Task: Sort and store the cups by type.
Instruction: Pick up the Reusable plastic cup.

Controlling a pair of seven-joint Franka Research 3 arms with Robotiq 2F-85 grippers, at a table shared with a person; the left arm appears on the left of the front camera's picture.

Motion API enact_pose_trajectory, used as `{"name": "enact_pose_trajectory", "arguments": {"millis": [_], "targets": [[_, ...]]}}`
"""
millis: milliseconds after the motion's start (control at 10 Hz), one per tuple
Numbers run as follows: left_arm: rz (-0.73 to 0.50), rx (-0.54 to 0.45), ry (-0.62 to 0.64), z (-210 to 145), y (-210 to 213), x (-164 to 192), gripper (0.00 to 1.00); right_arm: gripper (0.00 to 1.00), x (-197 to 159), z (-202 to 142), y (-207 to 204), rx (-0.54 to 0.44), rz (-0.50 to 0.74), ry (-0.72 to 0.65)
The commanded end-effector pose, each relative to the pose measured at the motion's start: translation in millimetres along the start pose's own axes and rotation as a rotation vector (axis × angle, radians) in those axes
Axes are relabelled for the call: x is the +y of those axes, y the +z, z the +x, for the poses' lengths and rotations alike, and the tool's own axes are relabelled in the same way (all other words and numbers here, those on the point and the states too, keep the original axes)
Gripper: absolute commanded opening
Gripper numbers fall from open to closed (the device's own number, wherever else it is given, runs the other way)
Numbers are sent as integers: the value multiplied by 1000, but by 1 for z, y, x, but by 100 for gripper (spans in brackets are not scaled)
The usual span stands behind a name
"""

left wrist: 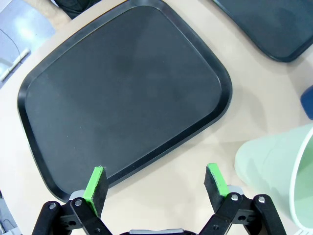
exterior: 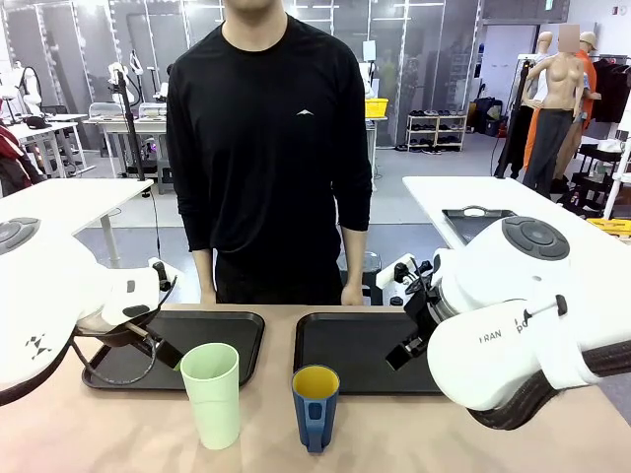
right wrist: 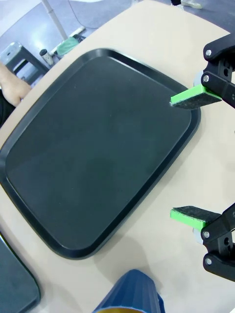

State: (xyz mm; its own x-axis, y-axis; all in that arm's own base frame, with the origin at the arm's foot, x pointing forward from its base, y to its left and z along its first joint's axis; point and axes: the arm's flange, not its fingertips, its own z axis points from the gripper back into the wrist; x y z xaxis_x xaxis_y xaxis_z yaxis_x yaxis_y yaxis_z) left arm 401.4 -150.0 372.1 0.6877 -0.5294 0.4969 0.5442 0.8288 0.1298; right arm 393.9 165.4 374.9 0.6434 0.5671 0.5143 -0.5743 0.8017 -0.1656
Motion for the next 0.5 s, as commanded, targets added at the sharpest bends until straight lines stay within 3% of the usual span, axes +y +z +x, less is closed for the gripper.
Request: {"name": "enact_pose_trajectory", "arguments": {"millis": [0,400], "targets": [[28,3,26,3,18,2,100,100,18,14,22,-35,-76,-60],[61,-119,36,17,93,-14,100,100,53,49,97,-132,-201,-44]]}}
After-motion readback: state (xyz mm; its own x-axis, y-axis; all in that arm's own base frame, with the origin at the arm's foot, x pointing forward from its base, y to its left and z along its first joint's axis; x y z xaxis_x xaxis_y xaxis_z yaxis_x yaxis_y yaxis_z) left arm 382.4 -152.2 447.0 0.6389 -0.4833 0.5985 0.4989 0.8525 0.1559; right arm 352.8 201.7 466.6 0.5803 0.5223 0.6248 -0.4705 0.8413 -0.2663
